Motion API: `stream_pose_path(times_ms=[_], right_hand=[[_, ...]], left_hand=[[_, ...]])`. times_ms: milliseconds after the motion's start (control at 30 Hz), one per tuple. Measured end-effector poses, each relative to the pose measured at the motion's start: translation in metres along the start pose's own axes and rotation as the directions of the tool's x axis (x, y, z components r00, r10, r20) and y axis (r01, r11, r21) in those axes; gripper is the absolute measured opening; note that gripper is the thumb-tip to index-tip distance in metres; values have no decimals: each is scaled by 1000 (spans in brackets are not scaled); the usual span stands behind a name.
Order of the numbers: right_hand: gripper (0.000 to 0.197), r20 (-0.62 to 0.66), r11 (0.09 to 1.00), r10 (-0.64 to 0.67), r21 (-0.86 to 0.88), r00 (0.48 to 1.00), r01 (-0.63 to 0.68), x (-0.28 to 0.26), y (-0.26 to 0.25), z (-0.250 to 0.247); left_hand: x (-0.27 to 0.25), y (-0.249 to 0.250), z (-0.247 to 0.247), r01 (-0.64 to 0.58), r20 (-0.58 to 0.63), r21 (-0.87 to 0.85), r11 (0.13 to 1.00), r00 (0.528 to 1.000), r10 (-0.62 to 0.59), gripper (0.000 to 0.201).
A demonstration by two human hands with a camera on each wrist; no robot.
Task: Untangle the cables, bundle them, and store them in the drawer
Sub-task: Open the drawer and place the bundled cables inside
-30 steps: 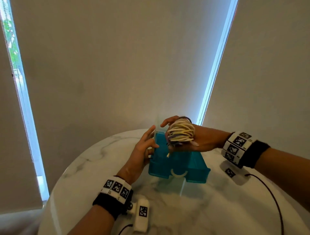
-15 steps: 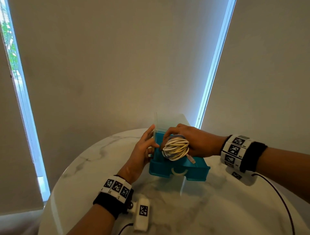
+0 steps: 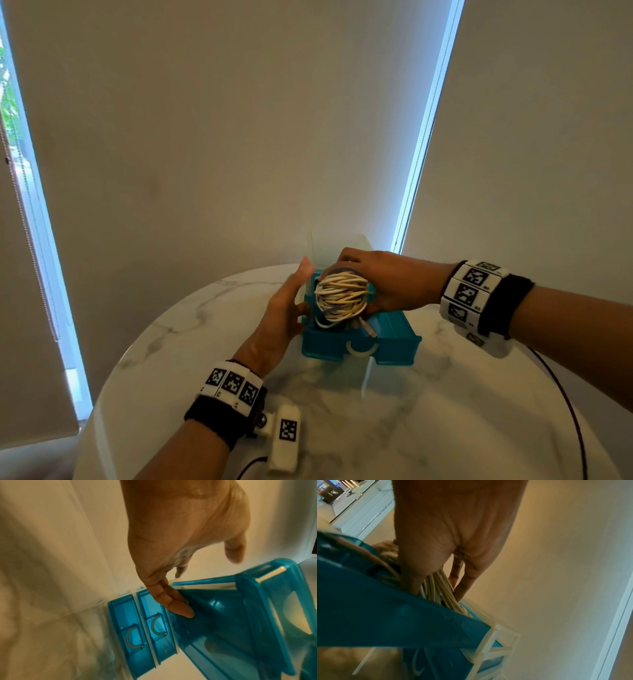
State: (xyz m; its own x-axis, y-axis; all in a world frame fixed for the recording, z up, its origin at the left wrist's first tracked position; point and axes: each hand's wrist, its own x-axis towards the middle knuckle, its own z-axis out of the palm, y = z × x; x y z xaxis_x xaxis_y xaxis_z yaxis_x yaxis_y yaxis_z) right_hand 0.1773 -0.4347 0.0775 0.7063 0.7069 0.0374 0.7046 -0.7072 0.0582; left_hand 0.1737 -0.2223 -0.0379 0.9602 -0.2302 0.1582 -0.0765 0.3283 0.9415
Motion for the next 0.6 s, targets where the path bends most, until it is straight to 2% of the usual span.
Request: stream_pose_path(times_ms=[67,100,133,167,200,267,300,333,367,400,433,500,567,600], right_hand=[[82,78,998,48,27,996,-50,-5,0,1],[84,98,996,63,52,993,-69,-11,-1,-3],[86,110,989,117,78,987,-126,-17,-5,-8],[88,174,980,135,123,975,-158,-20,-2,-9],[87,260,947,188,209,947,-245,-31,-5,-20],[76,295,857,252,375,922,-354,-22,9,-12],[67,317,837,254,402,914,-371,-23,21,-6],[62,328,863,246,353,912,-360,-24,35,5],[61,318,834,253,407,914,-373,-20,44,18],[58,327,829,283,390,902,-401,-21,31,14],[55,278,805,339,409,899,-431,-20,14,9],[58,216,825,294,435,931,-361,-23,-6,-2],[62,241,806,276,470,930,-361,-28,-16,-5],[64,247,815,280,449,928,-366,-31,-22,-8]], left_hand=[[0,2,3,43,56,87,995,997,-48,93],[2,1,2,51,57,105,993,997,-57,99],[4,-2,2,49,51,107,993,997,-55,95],[5,-5,1,50,44,100,994,998,-55,89],[5,-7,1,45,43,88,995,998,-49,84],[6,-8,1,42,34,70,997,998,-44,84],[7,-9,1,40,34,63,997,999,-43,85],[7,-9,2,36,34,52,998,999,-38,87],[7,-10,2,37,34,40,999,999,-38,89],[8,-11,4,36,30,26,999,999,-37,88],[10,-12,5,33,17,17,999,999,-33,86],[9,-13,8,47,-16,-8,999,999,-48,89],[11,-15,9,101,-33,-36,994,994,-102,106],[13,-15,9,107,-35,-32,994,993,-108,105]])
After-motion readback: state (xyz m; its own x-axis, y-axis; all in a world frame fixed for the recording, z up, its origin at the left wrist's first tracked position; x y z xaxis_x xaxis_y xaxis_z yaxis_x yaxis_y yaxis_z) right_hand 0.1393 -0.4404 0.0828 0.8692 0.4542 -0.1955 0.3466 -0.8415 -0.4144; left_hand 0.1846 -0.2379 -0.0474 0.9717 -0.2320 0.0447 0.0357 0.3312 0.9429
